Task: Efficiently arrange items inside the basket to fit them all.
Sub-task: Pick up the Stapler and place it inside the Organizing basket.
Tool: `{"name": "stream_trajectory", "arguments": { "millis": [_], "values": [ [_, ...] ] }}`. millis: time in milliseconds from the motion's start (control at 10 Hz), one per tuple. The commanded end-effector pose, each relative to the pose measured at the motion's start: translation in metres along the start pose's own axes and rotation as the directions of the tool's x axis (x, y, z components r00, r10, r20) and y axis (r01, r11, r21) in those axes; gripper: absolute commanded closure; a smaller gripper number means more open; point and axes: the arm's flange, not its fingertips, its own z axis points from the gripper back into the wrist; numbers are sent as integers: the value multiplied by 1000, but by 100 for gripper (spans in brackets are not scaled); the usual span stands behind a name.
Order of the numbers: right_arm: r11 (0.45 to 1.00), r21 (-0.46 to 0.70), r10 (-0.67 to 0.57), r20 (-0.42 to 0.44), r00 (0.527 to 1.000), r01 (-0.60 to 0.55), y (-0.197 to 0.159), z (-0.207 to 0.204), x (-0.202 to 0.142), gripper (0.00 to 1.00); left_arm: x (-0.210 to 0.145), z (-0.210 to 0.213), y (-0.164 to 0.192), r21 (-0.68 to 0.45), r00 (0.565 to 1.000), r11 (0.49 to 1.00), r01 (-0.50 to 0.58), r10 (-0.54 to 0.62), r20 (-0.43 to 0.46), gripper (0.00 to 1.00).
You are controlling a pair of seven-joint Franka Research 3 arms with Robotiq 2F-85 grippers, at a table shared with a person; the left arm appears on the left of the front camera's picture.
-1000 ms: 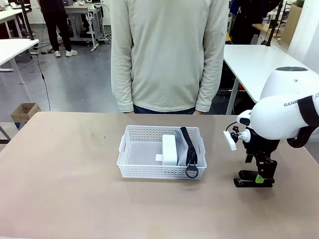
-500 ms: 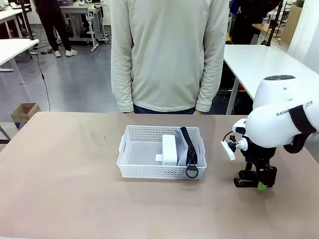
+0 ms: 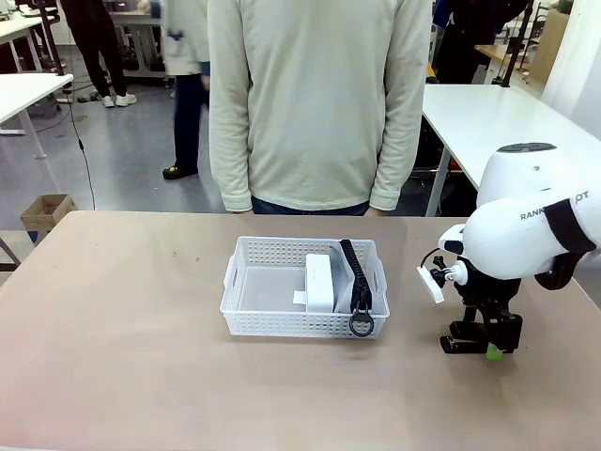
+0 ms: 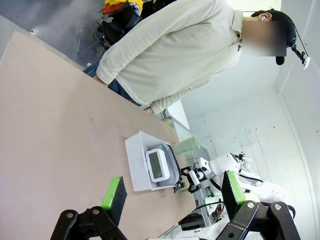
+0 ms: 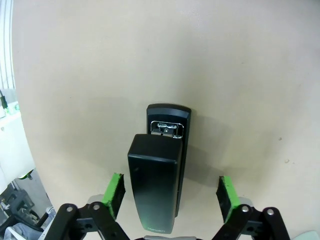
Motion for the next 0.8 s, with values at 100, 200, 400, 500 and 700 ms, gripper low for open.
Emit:
{"name": "stream_trajectory", "arguments": {
  "millis": [100,200,400,500,700],
  "values": [
    [999,-43,-23,-1,1000,23,26,-8,-11,100,-2,-2,0,-19,1000,1000,23,-23,11,0],
    [999,-47,-26,3,1000,26,26,-8,-11,65,-2,-2,0,-19,1000,1000,23,-23,11,0],
    [999,-41,-25,-5,1000,25,26,-8,-12,100,-2,-2,0,-19,1000,1000,23,-23,11,0],
    [999,-41,-29,-5,1000,28,25,-7,-13,100,-2,-2,0,-19,1000,1000,23,-23,11,0],
    [999,-41,-29,-7,1000,29,25,-6,-12,100,-2,-2,0,-19,1000,1000,23,-23,11,0]
  ]
}}
